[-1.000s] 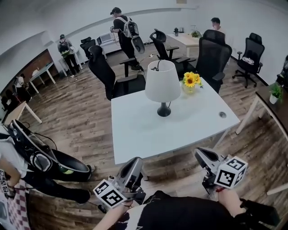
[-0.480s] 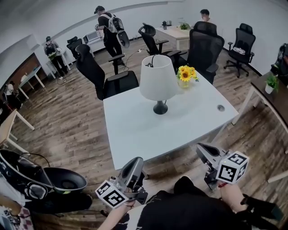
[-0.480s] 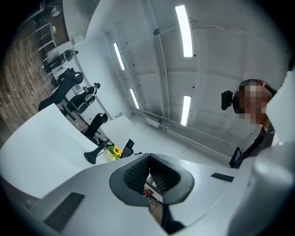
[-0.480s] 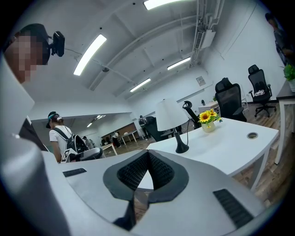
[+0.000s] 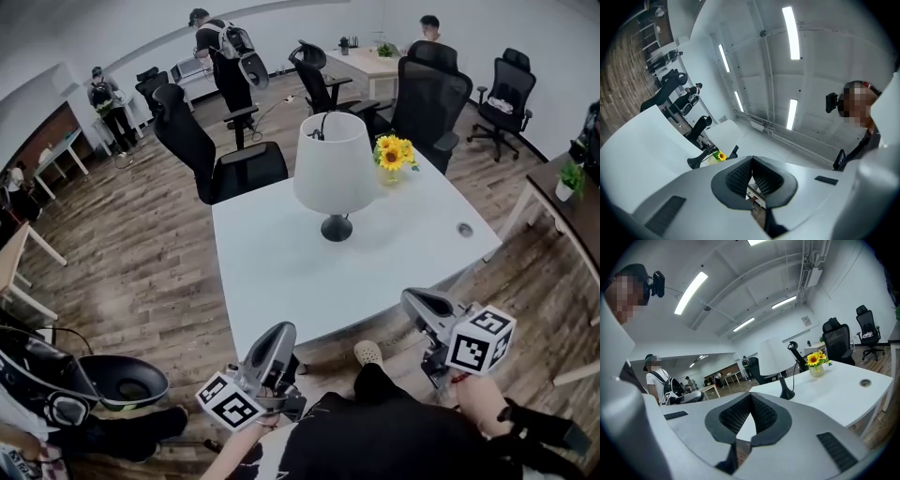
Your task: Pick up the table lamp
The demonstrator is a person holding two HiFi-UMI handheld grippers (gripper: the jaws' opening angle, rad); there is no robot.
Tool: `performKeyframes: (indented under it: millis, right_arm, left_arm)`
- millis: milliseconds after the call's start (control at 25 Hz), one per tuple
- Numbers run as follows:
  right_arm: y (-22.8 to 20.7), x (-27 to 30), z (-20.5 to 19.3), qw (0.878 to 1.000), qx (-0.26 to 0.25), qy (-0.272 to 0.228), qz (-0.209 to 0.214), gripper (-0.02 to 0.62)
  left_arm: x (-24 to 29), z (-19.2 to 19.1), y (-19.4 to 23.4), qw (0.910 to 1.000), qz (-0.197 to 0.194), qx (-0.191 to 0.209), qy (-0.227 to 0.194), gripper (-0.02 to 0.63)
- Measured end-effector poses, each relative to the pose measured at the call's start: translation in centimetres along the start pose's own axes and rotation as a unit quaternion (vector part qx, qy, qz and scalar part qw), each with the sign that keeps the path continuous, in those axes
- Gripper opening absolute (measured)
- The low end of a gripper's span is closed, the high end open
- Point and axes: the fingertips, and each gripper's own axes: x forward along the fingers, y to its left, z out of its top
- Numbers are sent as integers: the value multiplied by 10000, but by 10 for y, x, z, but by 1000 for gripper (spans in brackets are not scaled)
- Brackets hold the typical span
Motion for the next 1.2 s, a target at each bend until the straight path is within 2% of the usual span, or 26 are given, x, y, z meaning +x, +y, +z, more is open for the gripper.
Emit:
performKeyframes:
  millis: [200, 440, 920, 1080, 1160, 1200]
  right_arm:
    - [-13, 19, 14, 10000, -73, 20, 4, 15]
    - [-31, 46, 28, 9999, -93, 113, 83, 14]
    - [-91, 98, 60, 9990, -32, 258, 376, 15]
    - [-112, 114, 76, 9984, -107, 246, 503, 15]
    - [-120, 119, 81, 9979, -184, 253, 562, 15]
    - [-125, 121, 82, 9978, -192, 251, 580, 15]
  left_arm:
    - [22, 6, 9, 9999, -21, 125, 110, 12]
    - [51, 8, 28, 9977, 218, 494, 421, 12]
    - [122, 14, 75, 9981, 361, 387, 315, 12]
    - [149, 19, 98, 9995, 299, -52, 129, 12]
    - [160, 17, 111, 9989, 235, -390, 91, 49]
    - [167, 15, 118, 9981, 197, -578, 88, 87]
